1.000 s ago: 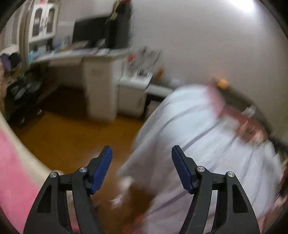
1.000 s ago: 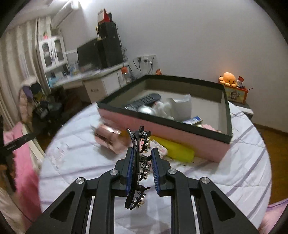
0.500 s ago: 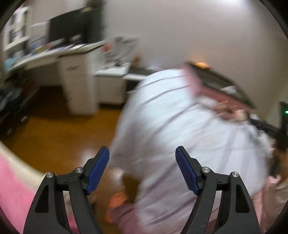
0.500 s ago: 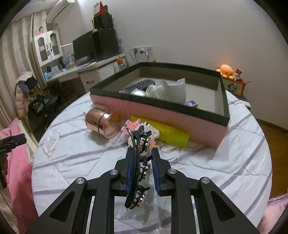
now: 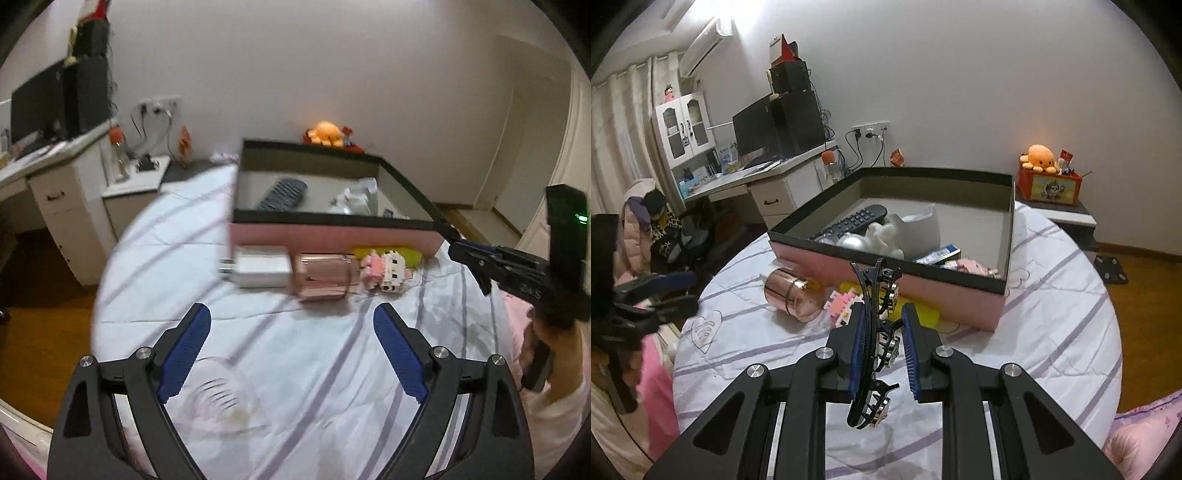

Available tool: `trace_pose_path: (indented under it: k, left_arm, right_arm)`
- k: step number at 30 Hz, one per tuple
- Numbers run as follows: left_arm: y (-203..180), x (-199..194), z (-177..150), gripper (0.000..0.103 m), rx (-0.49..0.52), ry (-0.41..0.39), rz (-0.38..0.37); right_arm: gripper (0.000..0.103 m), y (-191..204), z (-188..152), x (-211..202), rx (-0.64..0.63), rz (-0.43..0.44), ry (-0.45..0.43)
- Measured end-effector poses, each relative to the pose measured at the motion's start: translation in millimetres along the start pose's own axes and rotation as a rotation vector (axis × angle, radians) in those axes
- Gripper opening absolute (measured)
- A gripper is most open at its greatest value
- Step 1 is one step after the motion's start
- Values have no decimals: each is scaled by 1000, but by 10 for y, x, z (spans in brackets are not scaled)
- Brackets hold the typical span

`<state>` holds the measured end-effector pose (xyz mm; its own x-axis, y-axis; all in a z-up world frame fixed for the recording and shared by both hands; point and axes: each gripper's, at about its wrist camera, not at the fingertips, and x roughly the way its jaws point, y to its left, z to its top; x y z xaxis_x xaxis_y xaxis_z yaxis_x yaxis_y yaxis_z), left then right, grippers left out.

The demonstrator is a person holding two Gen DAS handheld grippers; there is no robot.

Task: Organize rigid objects
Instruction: 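Grasp the rose-gold canister with the left tool while the right tool holds the clip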

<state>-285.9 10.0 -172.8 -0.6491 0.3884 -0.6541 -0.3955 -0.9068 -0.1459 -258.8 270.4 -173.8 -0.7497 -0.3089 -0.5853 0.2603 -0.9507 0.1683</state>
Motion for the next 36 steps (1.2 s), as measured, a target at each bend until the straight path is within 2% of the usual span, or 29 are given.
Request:
trace_pose_path:
  k: [4, 7, 9, 10, 12, 16, 18, 23, 28, 31, 36]
  left_arm:
    - [-254, 414, 100, 91, 5, 55, 3]
    - [-344, 641, 145, 91, 7, 81, 40]
    - [-373, 790, 174, 82, 12, 99, 78]
    - [-387, 853, 181, 71, 19, 111, 89]
    - [-394, 944, 178, 69, 30, 147, 117]
    - [-418, 997, 143, 69, 58, 162, 148]
    - [-416, 1029, 112, 56, 70, 176, 177]
    - [-422, 971, 86, 54, 80, 169, 164]
    - [-446, 809, 78, 54, 79, 150, 112]
    - [-441, 632, 98, 54, 67, 116, 73]
    - [-464, 420, 221, 54, 71, 61, 71]
  right_arm:
    - [20, -59, -26, 34, 16, 11, 3]
    - [20, -116, -17, 43, 25, 14, 5]
    - [20, -143, -14, 41, 33, 19, 6]
    - [20, -160, -10, 41, 36, 20, 3]
    - [20, -188, 1, 37, 39, 22, 0]
    - [20, -228, 17, 34, 46, 27, -5]
    - [20, -234, 26, 33, 45, 29, -9]
    - [20, -205, 64, 5, 41, 38, -16]
    - [20, -187, 106, -51, 35, 38, -26]
    - [20, -187, 136, -75, 32, 36, -32]
    - [20, -175, 211, -84, 28, 37, -45]
